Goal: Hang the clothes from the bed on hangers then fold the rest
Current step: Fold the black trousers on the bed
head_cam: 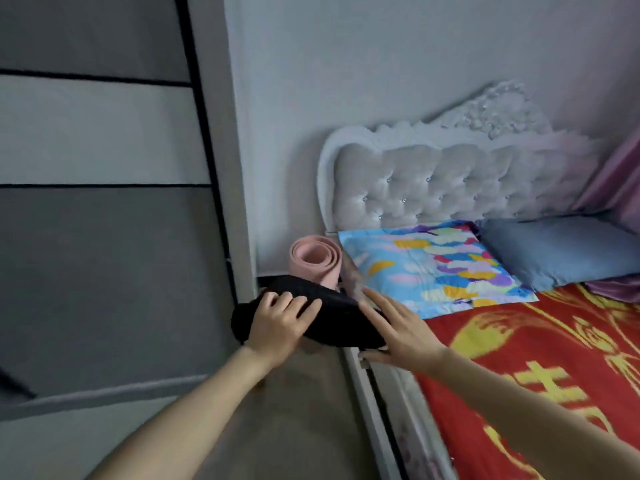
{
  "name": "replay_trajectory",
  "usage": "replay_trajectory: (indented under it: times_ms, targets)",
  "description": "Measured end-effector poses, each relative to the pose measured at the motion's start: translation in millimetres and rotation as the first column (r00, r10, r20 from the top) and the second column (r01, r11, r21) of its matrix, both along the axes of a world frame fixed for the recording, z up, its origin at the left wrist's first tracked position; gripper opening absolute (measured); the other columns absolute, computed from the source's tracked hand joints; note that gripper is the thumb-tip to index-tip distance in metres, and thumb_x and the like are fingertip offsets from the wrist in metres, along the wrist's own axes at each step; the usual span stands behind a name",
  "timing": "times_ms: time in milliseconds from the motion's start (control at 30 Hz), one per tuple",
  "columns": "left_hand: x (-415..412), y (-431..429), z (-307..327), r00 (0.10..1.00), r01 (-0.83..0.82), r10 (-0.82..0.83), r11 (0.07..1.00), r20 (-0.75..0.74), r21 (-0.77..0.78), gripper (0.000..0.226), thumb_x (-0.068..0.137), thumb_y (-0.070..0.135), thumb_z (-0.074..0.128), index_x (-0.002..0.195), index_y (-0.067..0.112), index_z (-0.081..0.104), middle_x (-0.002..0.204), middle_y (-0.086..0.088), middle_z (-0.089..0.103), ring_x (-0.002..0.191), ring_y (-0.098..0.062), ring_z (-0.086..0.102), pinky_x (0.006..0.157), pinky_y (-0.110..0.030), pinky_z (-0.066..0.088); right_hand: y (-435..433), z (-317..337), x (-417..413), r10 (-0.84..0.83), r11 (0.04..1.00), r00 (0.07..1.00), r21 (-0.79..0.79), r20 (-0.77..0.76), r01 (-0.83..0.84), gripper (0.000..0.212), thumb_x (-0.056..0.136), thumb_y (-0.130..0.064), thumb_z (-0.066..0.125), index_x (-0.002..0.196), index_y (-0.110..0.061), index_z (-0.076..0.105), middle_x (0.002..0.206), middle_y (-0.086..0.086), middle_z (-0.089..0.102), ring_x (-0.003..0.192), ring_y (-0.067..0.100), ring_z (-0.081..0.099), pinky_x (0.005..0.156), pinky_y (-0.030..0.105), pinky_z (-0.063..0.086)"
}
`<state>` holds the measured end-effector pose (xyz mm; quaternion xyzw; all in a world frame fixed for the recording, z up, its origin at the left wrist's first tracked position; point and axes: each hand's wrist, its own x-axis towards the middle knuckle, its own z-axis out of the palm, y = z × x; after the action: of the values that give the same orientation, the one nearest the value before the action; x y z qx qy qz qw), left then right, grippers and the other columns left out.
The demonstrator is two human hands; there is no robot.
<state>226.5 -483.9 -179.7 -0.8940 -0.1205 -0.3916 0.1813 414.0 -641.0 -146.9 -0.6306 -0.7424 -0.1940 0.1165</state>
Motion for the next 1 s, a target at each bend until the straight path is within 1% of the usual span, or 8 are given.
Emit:
replay_trajectory:
  times_ms: [167,300,367,467,600,867,933,1000]
  targets:
    - [-119.6,54.0,3.6,0.976,-0.216,0.216,0.976,-0.009,0.034,0.037,0.076,0.002,0.044,0.087,0.013,0.077,0.071,-0.006,0.069,0.055,-0.023,0.061,0.053,-0.029,0.05,99.6,-13.6,-120.2,0.093,0.991,0.974,0.076,0.204,-0.11,0.093,0.052,-0.054,0.084,0.126,-0.014,0.044,0.117,0.03,0.06,0.108,0.044,0.059,0.082,0.056,0.05]
    - [-196.6,77.5,-2.5,0.92,-0.39,0.391,0.921,-0.042,0.022,0.036,0.077,0.004,0.043,0.087,0.012,0.077,0.068,-0.004,0.068,0.057,-0.022,0.062,0.053,-0.03,0.05,165.5,-14.3,-209.0,0.06,0.996,0.96,0.044,0.275,-0.074,0.083,0.047,-0.052,0.086,0.116,-0.009,0.067,0.116,0.019,0.065,0.11,0.032,0.061,0.083,0.049,0.052]
    - [-230.1,89.0,-7.0,0.889,-0.455,0.455,0.89,-0.054,0.016,0.033,0.078,0.007,0.045,0.086,0.011,0.077,0.07,-0.003,0.069,0.058,-0.021,0.063,0.054,-0.029,0.05,196.3,-15.8,-243.5,0.073,0.997,0.964,0.004,0.257,-0.077,0.085,0.039,-0.051,0.089,0.114,-0.016,0.069,0.108,0.016,0.069,0.103,0.028,0.066,0.08,0.043,0.056]
    - [-279.1,110.8,-12.3,0.842,-0.536,0.536,0.844,-0.06,0.019,0.031,0.08,0.009,0.046,0.085,0.011,0.076,0.072,-0.003,0.07,0.058,-0.021,0.062,0.054,-0.029,0.049,243.2,-25.8,-287.0,0.23,0.973,0.957,-0.011,0.178,-0.232,0.075,0.037,-0.042,0.092,0.106,-0.019,0.074,0.087,0.01,0.073,0.079,0.022,0.071,0.062,0.029,0.057]
    - [-339.1,153.6,-13.2,0.775,-0.623,0.622,0.782,-0.109,0.029,0.029,0.079,0.007,0.047,0.082,0.012,0.076,0.07,-0.001,0.069,0.057,-0.02,0.06,0.053,-0.029,0.048,308.3,-35.8,-344.9,0.399,0.916,0.917,-0.044,0.021,-0.398,0.055,0.033,-0.027,0.091,0.085,-0.018,0.077,0.063,-0.003,0.065,0.048,0.016,0.06,0.038,0.017,0.042]
    - [-445.9,300.0,9.1,0.642,-0.753,0.75,0.656,-0.16,0.052,0.031,0.077,0.011,0.047,0.088,0.015,0.076,0.076,0.0,0.07,0.059,-0.018,0.061,0.054,-0.027,0.046,486.6,-2.3,-449.1,0.501,0.865,0.865,0.003,-0.004,-0.501,0.062,0.018,-0.019,0.083,0.079,-0.017,0.076,0.055,-0.006,0.063,0.046,0.015,0.058,0.041,0.014,0.036]
    - [-473.0,336.2,22.9,0.59,-0.8,0.798,0.598,-0.12,0.042,0.029,0.077,0.015,0.05,0.091,0.015,0.076,0.079,0.0,0.07,0.061,-0.018,0.062,0.056,-0.028,0.045,533.3,19.5,-478.5,0.531,0.847,0.847,0.021,0.03,-0.532,0.054,0.02,-0.017,0.082,0.074,-0.02,0.074,0.055,-0.007,0.063,0.047,0.016,0.058,0.041,0.014,0.035]
    - [-498.1,362.2,34.3,0.527,-0.847,0.842,0.531,-0.114,0.002,0.03,0.072,0.025,0.067,0.099,0.014,0.074,0.084,-0.002,0.071,0.065,-0.02,0.063,0.06,-0.031,0.045,568.2,46.4,-508.8,0.565,0.822,0.822,0.033,0.076,-0.568,0.043,0.02,-0.015,0.08,0.062,-0.023,0.069,0.052,-0.007,0.059,0.045,0.017,0.055,0.041,0.014,0.033]
